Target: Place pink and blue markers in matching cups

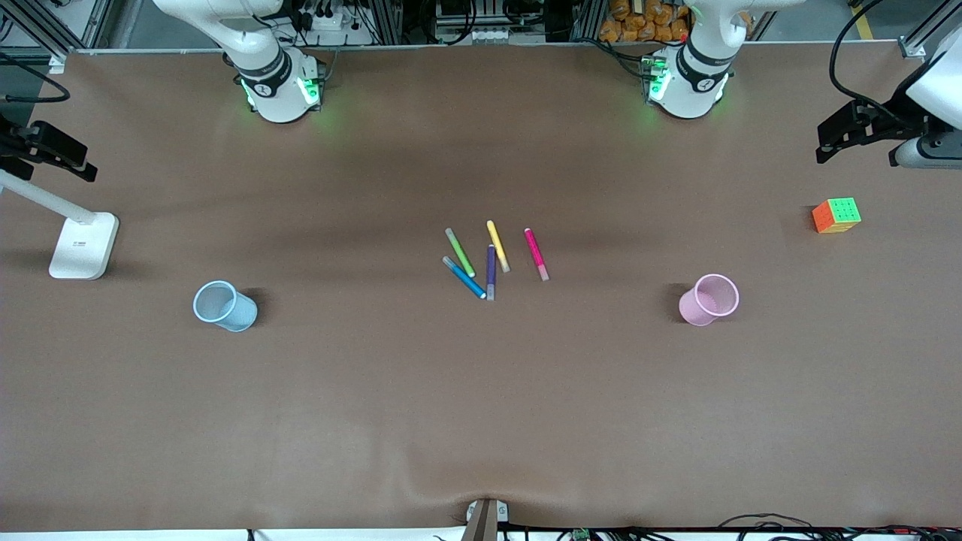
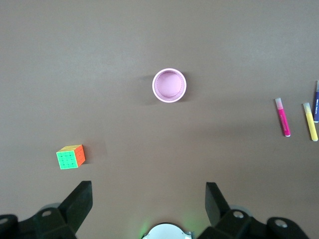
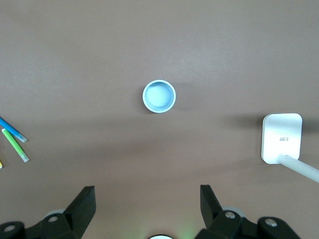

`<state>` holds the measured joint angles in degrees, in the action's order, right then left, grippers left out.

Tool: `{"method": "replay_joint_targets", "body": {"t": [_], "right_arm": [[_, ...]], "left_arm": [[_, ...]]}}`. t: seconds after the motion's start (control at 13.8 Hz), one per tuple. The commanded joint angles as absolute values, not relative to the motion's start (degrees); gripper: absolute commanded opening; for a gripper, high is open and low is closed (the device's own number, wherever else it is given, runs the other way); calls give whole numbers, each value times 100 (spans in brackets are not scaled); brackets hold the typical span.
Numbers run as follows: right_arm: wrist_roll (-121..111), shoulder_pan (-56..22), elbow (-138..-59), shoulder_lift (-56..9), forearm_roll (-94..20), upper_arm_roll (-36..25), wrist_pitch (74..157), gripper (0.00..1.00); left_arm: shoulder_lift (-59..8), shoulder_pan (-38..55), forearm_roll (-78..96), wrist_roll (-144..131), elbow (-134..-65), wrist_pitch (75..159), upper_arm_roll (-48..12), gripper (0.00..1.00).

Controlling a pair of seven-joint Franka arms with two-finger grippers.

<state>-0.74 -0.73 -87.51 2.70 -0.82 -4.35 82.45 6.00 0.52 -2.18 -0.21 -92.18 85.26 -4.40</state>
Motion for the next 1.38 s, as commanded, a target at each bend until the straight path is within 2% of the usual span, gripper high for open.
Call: {"method": "replay_joint_targets", "body": {"t": [0.0, 0.07, 0.14, 0.22, 0.29, 0.36, 0.43, 0.51, 0.58, 0.8, 0.87, 1.01, 1.09, 1.16, 1.3], "right_arm": [[-26, 9, -8842, 387, 18, -360, 8236, 28], [-26, 9, -8842, 387, 18, -360, 8235, 22], [-26, 9, -8842, 387, 18, -360, 8244, 21], [-26, 9, -8842, 387, 9, -360, 8244, 21], [-26, 9, -8842, 387, 17, -360, 8253, 26], [-26, 17, -8842, 378, 18, -360, 8244, 39], [-26, 18, -8842, 378, 9, -360, 8244, 71], [-26, 18, -8842, 378, 9, -360, 8244, 95], [-26, 18, -8842, 378, 9, -360, 8244, 100], [-26, 18, -8850, 369, 9, -360, 8253, 100], [-35, 26, -8851, 378, 9, -360, 8270, 98], [-35, 18, -8851, 369, 9, -360, 8262, 50], [-35, 18, -8851, 369, 9, -360, 8262, 32], [-35, 18, -8851, 369, 0, -369, 8262, 21], [-35, 18, -8842, 369, 0, -360, 8244, 19]], "left_arm": [[545, 61, -132, -27, -9070, 8438, -457, 100], [536, 70, -132, -35, -9053, 8438, -457, 100], [536, 79, -132, -35, -9009, 8438, -457, 100], [536, 70, -141, -35, -8991, 8438, -457, 100], [536, 70, -141, -35, -8948, 8438, -457, 100], [527, 79, -141, -35, -8860, 8438, -448, 100], [527, 88, -141, -35, -8859, 8420, -448, 100], [527, 70, -141, -35, -8877, 8411, -448, 100], [527, 79, -141, -44, -8877, 8315, -448, 100], [527, 70, -123, -18, -8886, 8218, -457, 100], [527, 70, -71, -18, -8886, 8218, -457, 100], [527, 62, 9, -26, -8895, 8209, -448, 100], [536, 62, 9, -18, -8903, 8209, -457, 100], [536, 62, 17, -18, -8903, 8183, -448, 100], [527, 70, 17, -18, -8903, 8104, -457, 100]]}}
